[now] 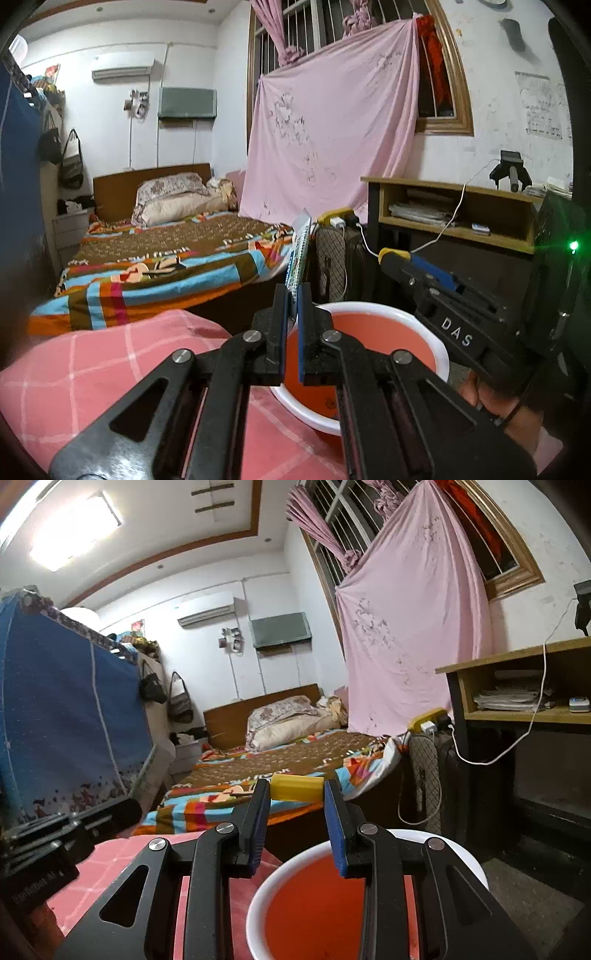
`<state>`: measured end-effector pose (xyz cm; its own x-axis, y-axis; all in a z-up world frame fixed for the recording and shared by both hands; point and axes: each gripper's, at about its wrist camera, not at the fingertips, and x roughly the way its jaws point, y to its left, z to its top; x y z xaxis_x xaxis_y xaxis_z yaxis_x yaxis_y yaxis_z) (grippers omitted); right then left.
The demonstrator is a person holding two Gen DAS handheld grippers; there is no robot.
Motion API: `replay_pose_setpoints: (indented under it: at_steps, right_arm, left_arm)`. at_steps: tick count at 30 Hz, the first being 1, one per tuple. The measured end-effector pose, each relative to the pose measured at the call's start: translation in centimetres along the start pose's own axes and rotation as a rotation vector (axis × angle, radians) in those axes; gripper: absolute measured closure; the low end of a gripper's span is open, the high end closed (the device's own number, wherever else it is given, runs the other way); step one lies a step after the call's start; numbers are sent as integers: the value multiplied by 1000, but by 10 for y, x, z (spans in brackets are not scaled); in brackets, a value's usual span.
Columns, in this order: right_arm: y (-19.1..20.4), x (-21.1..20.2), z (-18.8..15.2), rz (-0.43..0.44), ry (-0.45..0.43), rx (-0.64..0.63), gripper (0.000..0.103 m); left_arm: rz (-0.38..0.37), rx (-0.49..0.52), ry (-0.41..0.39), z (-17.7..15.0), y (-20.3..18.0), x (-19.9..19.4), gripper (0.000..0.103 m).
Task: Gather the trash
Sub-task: 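Carry the white tube and yellow cap over the bucket, then open both tools to drop the tube and cap into the bucket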
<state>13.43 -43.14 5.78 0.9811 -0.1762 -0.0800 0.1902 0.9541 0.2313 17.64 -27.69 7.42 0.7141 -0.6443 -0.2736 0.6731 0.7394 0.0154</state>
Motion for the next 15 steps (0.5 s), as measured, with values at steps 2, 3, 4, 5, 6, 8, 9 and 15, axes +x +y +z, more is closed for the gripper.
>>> replay_pose_setpoints:
  at_steps: [2, 3, 4, 5, 6, 8, 9, 15]
  right_arm:
    - [-2, 1, -1, -8, 10, 5, 75]
    - [-3, 2, -1, -13, 16, 8, 75]
    - [-5, 3, -1, -16, 21, 9, 75]
    - [-6, 4, -2, -23, 31, 10, 75]
    - [-7, 5, -3, -27, 37, 12, 75]
    - [-9, 6, -4, -34, 49, 17, 75]
    - [-10, 6, -5, -38, 55, 21, 75]
    - [-15, 12, -5, -57, 91, 39, 75]
  left_arm:
    - [-9, -9, 24, -3, -2, 7, 103]
    - [-14, -17, 37, -4, -1, 10, 103]
    - [-18, -23, 46, -6, -2, 13, 103]
    - [-24, -32, 57, -7, -2, 16, 103]
    - [-29, -39, 67, -8, -2, 18, 103]
    - [-40, -52, 88, -9, -2, 24, 103]
    - [-45, -57, 99, -10, -2, 27, 103]
    - [-69, -77, 165, -14, -4, 41, 103]
